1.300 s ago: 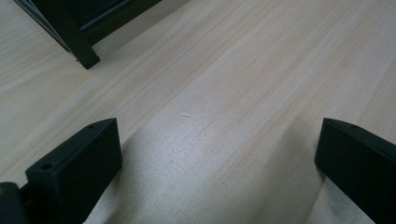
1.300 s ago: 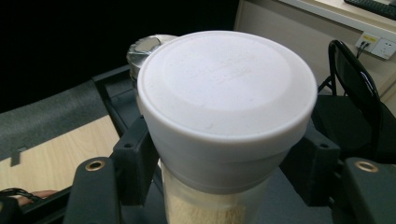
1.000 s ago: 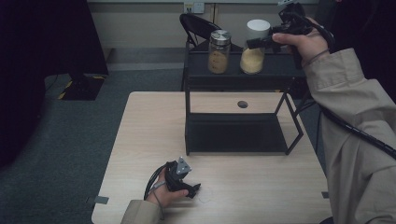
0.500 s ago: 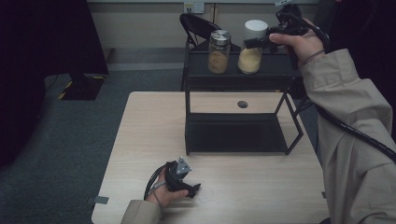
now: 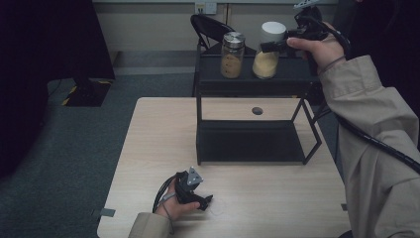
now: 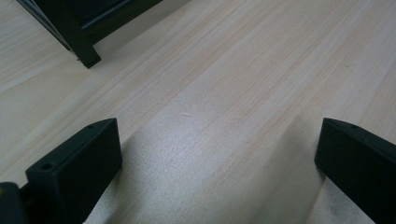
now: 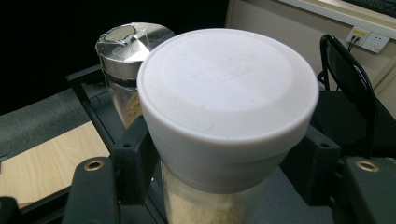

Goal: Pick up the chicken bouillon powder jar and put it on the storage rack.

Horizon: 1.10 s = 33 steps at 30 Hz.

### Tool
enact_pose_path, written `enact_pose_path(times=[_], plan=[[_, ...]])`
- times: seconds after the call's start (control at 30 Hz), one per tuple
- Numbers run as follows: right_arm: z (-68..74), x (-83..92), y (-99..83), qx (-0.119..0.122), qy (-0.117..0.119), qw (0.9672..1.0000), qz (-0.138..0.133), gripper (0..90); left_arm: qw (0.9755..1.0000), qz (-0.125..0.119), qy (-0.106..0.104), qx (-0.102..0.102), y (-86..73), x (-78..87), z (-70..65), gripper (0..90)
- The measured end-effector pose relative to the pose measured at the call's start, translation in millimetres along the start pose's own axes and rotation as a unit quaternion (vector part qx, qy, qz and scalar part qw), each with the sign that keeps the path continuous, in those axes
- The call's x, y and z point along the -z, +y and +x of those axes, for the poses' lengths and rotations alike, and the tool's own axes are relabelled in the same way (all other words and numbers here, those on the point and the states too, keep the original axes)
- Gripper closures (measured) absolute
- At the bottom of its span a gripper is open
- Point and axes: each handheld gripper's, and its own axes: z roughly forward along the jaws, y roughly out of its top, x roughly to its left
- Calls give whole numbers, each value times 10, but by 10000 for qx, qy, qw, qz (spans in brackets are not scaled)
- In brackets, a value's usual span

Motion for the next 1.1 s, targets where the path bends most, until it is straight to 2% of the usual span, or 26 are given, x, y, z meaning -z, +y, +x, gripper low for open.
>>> enact_pose_path(times=[0.1, 0.23, 0.43, 0.77, 1.1], plan=[[11, -6, -10, 20, -15, 10000, -16, 331, 10000, 4, 7, 10, -1, 3, -4, 1], [22, 2, -16, -15, -48, 10000, 14, 284, 10000, 15, 18, 5, -2, 10, -8, 1], [47, 18, -88, -64, -33, 9999, -85, 190, 10000, 5, 40, 34, -13, 17, -20, 1], [98, 76, -175, -9, -97, 9998, -153, 84, 9999, 1, 81, 76, -24, 27, -41, 1], [124, 210, -299, -22, -80, 9998, -181, 54, 9999, 3, 85, 78, -25, 28, -43, 1]])
